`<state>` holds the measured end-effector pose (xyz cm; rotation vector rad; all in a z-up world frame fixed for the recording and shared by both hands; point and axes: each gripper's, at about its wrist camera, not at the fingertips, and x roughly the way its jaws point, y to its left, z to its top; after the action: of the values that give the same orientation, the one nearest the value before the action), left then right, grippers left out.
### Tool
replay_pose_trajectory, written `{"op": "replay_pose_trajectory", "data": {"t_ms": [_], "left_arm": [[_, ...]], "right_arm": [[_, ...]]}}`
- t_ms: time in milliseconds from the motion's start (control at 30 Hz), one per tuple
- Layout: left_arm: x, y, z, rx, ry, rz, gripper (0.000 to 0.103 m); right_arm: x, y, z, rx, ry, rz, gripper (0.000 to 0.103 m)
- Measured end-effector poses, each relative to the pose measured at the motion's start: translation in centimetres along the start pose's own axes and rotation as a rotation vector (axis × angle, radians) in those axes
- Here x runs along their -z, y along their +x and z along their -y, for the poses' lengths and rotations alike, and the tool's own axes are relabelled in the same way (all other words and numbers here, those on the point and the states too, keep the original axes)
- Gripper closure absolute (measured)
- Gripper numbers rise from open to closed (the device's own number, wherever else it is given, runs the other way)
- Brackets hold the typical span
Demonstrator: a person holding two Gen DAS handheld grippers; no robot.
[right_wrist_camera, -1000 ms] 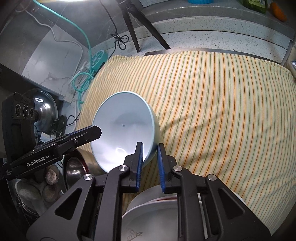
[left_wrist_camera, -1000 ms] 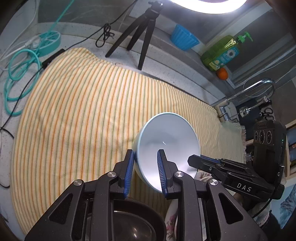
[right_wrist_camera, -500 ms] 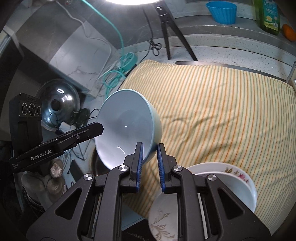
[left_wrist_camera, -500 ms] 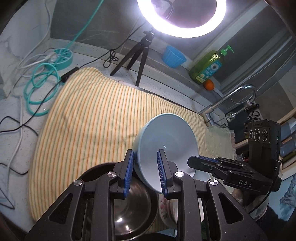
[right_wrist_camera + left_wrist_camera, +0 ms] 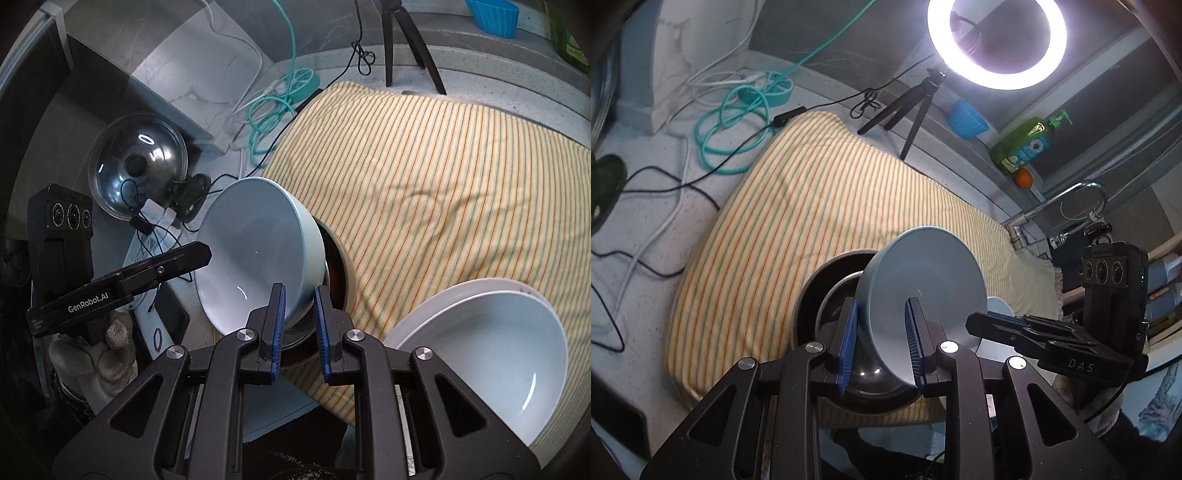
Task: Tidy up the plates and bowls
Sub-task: 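Carry the white bowl with the left tool and lower it into the red bowl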
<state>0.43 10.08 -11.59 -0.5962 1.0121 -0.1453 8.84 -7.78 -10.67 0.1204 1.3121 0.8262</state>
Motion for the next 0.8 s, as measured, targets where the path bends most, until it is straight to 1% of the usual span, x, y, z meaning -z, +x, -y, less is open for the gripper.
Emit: {"op": "replay_pose_trajectory", "data": {"t_ms": [233, 567, 700, 800], "left_arm": [[1.1, 0.3, -1.0, -0.007, -0.019, -0.017, 0.080], [1.8, 0.5, -1.5, -0.023, -0.004, -0.042, 0.080], [1.9, 0.5, -1.2, -0.043, 0.022, -0.041, 0.080], [1.8, 0.2, -1.2, -0.044, 0.025, -0.034, 0.080]], "right_arm": [[0.7, 1.3, -0.1, 0.015, 0.005, -0.027, 0.087], [1.2, 3.5, -0.2, 0.042, -0.002, -0.071, 0.087], [1.0, 3.5, -0.4, 0.055, -0.014, -0.057, 0.084], [0.9, 3.2, -0.5, 0.039, -0.013, -0.051, 0.080]]}}
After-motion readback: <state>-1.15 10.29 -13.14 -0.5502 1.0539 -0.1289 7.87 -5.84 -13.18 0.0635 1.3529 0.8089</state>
